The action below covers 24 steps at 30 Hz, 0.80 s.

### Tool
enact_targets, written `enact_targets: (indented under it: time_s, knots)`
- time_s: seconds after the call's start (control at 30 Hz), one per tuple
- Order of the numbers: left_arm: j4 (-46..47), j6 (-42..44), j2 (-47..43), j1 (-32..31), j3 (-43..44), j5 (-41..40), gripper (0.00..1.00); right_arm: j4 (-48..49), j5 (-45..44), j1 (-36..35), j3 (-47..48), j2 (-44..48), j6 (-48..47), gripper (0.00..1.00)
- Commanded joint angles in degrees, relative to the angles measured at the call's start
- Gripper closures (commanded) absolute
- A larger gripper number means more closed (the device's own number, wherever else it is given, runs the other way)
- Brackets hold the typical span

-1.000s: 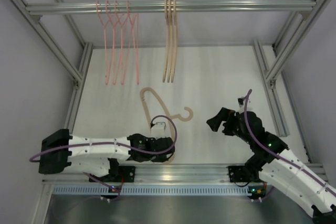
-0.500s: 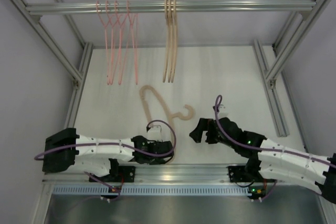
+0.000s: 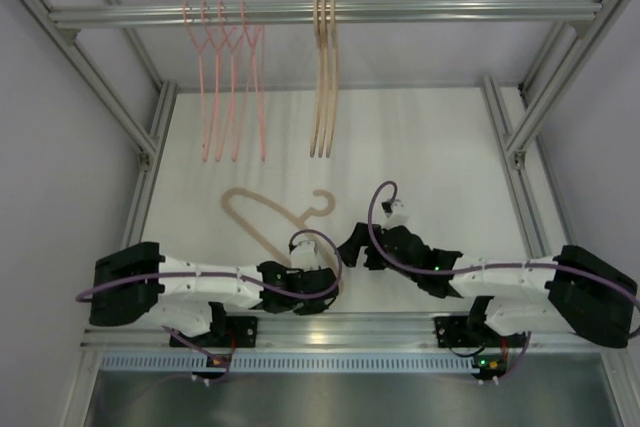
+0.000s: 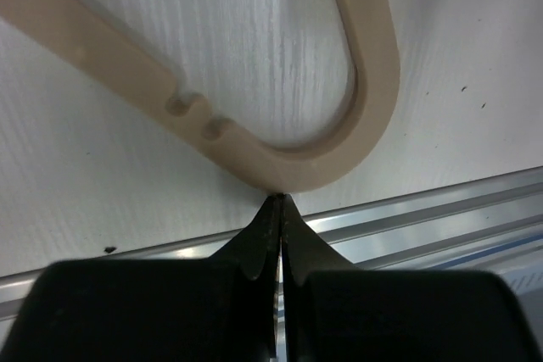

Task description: Organize the hangers

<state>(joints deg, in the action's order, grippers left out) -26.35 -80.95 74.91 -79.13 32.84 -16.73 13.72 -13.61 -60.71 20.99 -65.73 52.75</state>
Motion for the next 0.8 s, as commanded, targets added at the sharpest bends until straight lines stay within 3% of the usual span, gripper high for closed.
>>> enact_targets:
  time_s: [0.0,0.17,0.3,0.4,0.47,0.53,0.77]
  knots:
    - [-2.2,-0.2,4.4,-0.1,-4.2,2.3,0.99,17.7,-4.3,-1.0,-0.5,-5.1,1.6,0.0]
    - [-1.3,0.3,5.1,-0.1,-4.8,3.1,1.0,29.2,-5.0,-0.9,0.8,-15.5,2.6,0.01]
    - [-1.3,1.4,2.6,-0.2,-5.2,3.6,1.0,29.5,-2.3,-0.9,5.8,-21.0,1.5,0.01]
    - [-2.0,2.6,-3.1,-0.3,-3.9,2.3,1.0,28.7,-2.9,-0.8,5.3,-20.7,2.1,0.01]
    - [-4.4,3.2,-6.9,-0.3,-2.1,0.9,0.9,25.7,-3.6,-0.6,5.2,-19.0,1.9,0.01]
    - [-8.6,3.9,-8.9,-0.4,1.3,-1.0,0.89,23.5,-3.9,-0.5,5.3,-17.8,1.4,0.0]
    - [-17.1,1.6,-11.4,-0.1,6.8,-7.3,0.85,19.0,-4.2,-0.4,5.3,-14.6,0.8,0.01]
